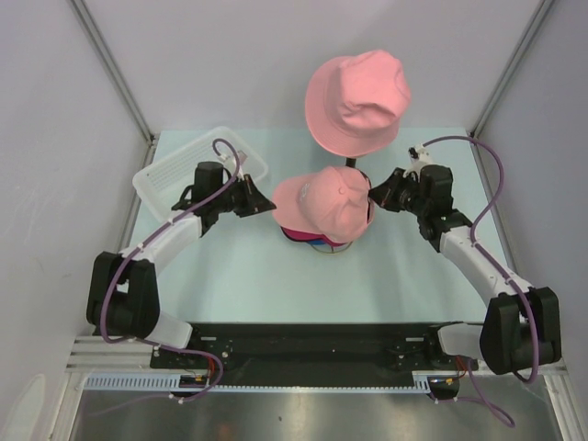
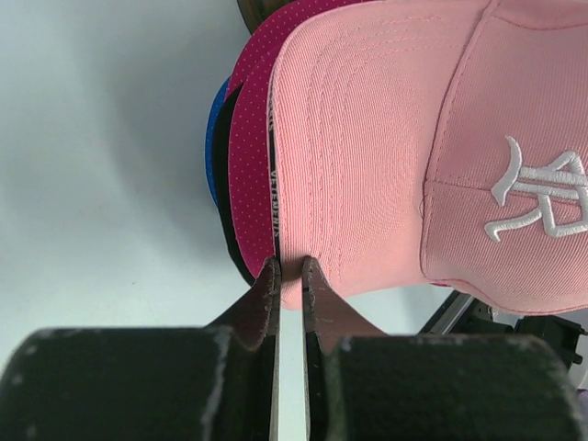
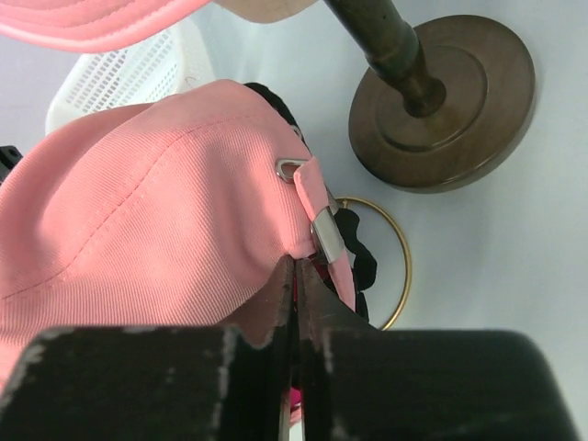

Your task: Stack the hats

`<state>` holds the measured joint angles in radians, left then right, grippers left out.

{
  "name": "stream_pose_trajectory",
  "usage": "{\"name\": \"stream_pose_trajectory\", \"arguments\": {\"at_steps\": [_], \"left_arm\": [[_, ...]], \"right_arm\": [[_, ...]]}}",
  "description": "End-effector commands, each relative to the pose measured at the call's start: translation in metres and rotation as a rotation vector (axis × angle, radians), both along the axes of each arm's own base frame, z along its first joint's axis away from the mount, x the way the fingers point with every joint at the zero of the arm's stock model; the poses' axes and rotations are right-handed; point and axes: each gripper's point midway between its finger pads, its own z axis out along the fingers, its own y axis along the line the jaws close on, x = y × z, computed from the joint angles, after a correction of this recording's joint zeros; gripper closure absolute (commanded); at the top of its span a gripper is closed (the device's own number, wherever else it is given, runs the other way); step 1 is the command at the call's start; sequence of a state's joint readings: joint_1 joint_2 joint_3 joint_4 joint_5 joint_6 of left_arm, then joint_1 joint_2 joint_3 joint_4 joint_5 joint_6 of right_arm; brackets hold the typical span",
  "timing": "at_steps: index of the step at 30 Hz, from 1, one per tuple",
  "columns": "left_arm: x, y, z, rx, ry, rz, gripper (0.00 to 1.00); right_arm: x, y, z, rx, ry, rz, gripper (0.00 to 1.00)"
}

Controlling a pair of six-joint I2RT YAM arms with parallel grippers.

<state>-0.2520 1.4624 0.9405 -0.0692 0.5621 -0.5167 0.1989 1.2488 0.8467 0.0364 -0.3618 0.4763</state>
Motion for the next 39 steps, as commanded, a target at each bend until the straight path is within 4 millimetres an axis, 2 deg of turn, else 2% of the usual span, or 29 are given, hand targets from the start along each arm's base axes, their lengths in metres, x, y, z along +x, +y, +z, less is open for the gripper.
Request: {"name": "stream_pose_trajectory", "arguments": {"at_steps": [1,2,7,8,14,20,28,30,32,33,34,36,37,39], "left_arm": [[0.012,0.001,0.009,0.027,-0.057,-0.017,1.00],[0.011,0.001,0.008,0.026,-0.054,-0.019,1.00],[0.013,0.003,0.004,0.032,-0.044,-0.011,1.00],[0.015,0.007,-0.001,0.049,-0.034,0.011,1.00],[0.014,0.013,-0.021,0.091,0.033,0.037,1.00],[0.007,0.025,-0.044,0.152,0.121,0.085,1.00],[-0.007,0.026,-0.048,0.145,0.139,0.072,1.00],[-0.007,0.026,-0.038,0.135,0.117,0.080,1.00],[-0.006,0.028,-0.020,0.123,0.077,0.102,0.99],[-0.004,0.028,-0.010,0.118,0.057,0.111,1.00],[-0.003,0.029,-0.002,0.117,0.041,0.120,0.99],[0.001,0.036,0.020,0.124,0.000,0.162,0.91],[0.002,0.040,0.026,0.130,-0.008,0.180,0.84],[0.005,0.054,0.038,0.153,-0.025,0.240,0.76]], "right_arm": [[0.023,0.004,0.017,-0.001,-0.071,0.007,0.99],[0.026,0.005,0.007,-0.007,-0.047,0.010,1.00],[0.035,0.004,-0.013,-0.032,-0.014,-0.004,1.00],[0.038,-0.003,-0.027,-0.059,0.026,-0.045,1.00],[0.036,-0.006,-0.066,-0.106,0.131,-0.055,1.00],[0.030,-0.003,-0.078,-0.137,0.164,-0.045,1.00],[0.026,0.003,-0.059,-0.125,0.123,-0.022,1.00],[0.024,0.006,-0.051,-0.115,0.107,-0.011,0.97],[0.024,0.006,-0.035,-0.102,0.071,-0.014,0.85],[0.024,0.007,-0.028,-0.098,0.053,-0.013,0.72],[0.018,0.005,-0.022,-0.099,0.058,-0.013,0.66],[0.016,0.004,-0.011,-0.092,0.035,-0.013,0.54],[0.013,0.003,0.000,-0.087,0.003,-0.006,0.51],[0.010,0.000,0.010,-0.077,-0.016,-0.004,0.45]]}}
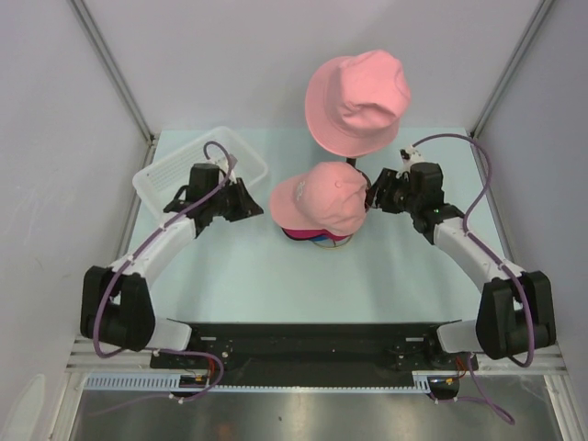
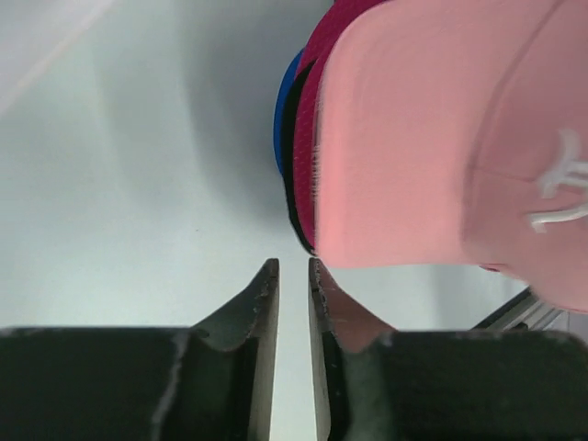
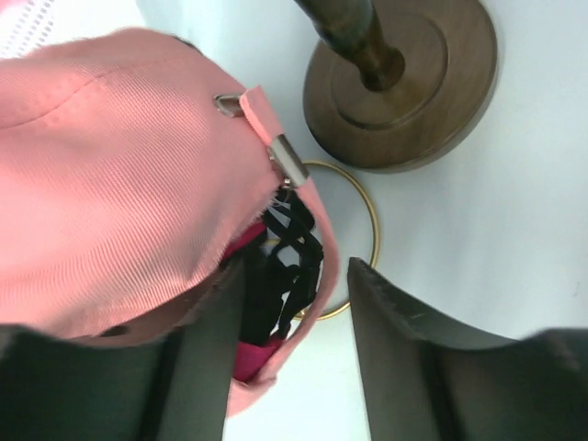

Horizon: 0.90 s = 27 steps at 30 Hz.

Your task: Stack the hats

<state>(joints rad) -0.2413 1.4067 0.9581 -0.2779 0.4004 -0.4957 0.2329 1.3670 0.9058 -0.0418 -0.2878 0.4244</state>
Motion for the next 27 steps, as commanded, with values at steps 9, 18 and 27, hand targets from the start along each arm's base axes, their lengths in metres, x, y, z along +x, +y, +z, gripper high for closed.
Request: {"name": "stream_pose_trajectory", "arguments": {"at_steps": [9,18,27], "left_arm": [[0.015,0.070,0.094,0.103,-0.244,0.257,0.06],[-0.021,0.101,0.123,0.164,-0.484,0.355,0.00],[-0.058,0.115,0.114,0.167,-0.557,0.407,0.00]], "right_arm": [[-0.022,-0.037,0.067,0.005,-0.144,-0.070,0.32],[-0.071,-0.105,0.065,-0.090,-0.298,-0.382,0.23],[-0.115,-0.163,0.065,-0.159,-0.389,-0.670,0.12]]}}
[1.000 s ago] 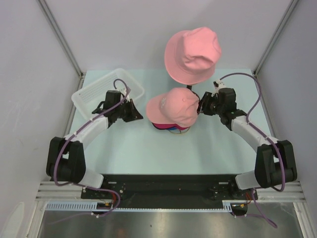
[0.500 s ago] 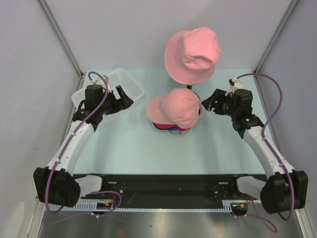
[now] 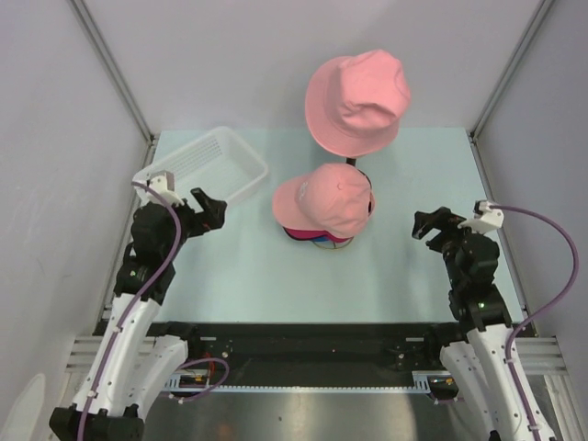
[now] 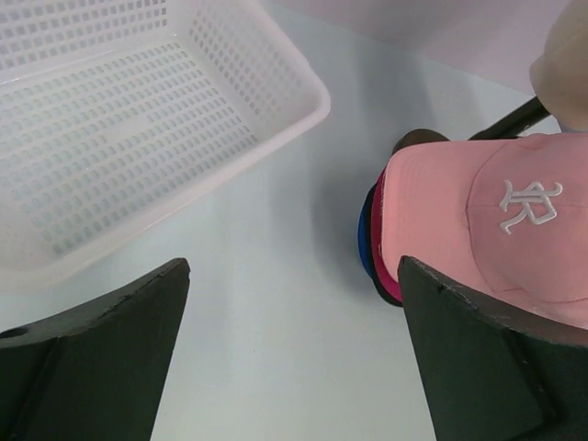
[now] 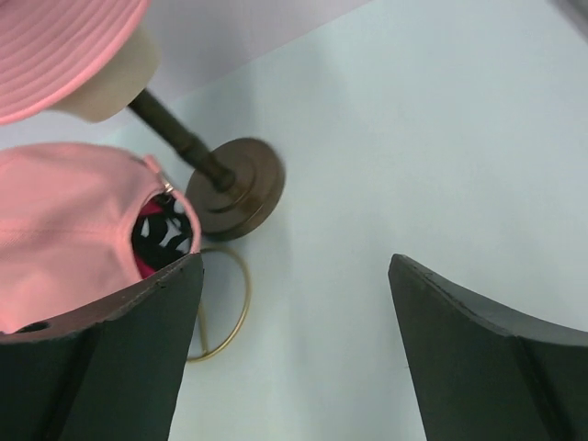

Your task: Stack the hats

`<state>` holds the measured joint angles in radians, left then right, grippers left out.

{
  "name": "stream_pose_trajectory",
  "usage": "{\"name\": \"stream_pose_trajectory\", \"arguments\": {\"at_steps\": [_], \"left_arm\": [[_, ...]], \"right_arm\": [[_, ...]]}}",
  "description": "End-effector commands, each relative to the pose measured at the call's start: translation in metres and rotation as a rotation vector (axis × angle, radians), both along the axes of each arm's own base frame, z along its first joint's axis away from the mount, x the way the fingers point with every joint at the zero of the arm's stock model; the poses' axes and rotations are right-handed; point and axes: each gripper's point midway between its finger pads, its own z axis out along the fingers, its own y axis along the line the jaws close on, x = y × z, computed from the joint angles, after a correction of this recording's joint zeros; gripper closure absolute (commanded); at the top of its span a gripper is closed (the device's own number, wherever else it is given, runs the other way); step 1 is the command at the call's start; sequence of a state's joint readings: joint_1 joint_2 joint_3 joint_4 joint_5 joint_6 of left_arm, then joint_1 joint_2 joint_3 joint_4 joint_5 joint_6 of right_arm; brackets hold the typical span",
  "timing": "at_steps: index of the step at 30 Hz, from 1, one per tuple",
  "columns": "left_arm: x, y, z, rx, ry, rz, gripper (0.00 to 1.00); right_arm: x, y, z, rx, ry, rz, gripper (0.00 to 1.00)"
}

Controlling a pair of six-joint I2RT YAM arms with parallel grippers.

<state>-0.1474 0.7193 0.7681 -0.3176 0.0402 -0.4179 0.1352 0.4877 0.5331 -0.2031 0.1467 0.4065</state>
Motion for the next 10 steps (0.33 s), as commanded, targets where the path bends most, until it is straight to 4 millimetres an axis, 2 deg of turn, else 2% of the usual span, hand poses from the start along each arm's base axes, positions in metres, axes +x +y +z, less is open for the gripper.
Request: {"name": "stream_pose_trajectory", "arguments": {"at_steps": [1,5,10], "left_arm": [[-0.010,0.015,0.005,0.023,-0.072,0.066,0.00],[-0.017,0.024,0.005,0.033,-0.092,0.110,0.00],[-0.020,0.029,0.007,0.043,-0.100,0.127,0.00]], "right_arm": [[-0.009,-0.036,0.003,-0.040,-0.017,-0.191,0.11],[-0.014,-0.046,0.002,-0.041,-0.019,-0.246,0.09],[-0.012,-0.046,0.006,-0.039,-0.035,-0.244,0.05]]}}
